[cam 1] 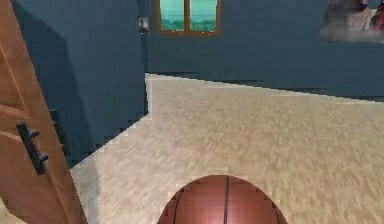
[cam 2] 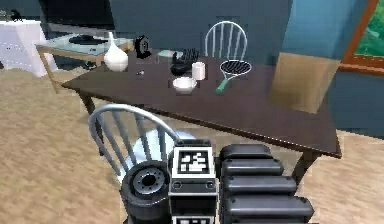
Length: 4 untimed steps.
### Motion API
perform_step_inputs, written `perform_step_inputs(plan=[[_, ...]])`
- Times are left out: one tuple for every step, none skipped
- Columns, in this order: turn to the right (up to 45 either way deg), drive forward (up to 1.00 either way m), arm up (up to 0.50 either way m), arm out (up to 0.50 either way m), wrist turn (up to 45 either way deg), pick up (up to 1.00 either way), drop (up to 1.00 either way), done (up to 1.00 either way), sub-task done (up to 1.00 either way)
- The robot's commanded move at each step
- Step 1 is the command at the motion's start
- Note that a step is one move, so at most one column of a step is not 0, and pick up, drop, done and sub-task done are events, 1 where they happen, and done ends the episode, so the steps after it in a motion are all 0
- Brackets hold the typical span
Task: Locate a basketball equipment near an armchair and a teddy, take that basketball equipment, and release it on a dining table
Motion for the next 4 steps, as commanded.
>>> perform_step_inputs(plan=[[21.0, 0.0, 0.0, 0.0, 0.0, 0.0, 0.0, 0.0, 0.0], [0.0, 0.75, 0.0, 0.0, 0.0, 0.0, 0.0, 0.0, 0.0], [24.0, 0.0, 0.0, 0.0, 0.0, 0.0, 0.0, 0.0, 0.0], [0.0, 0.6, 0.0, 0.0, 0.0, 0.0, 0.0, 0.0, 0.0]])
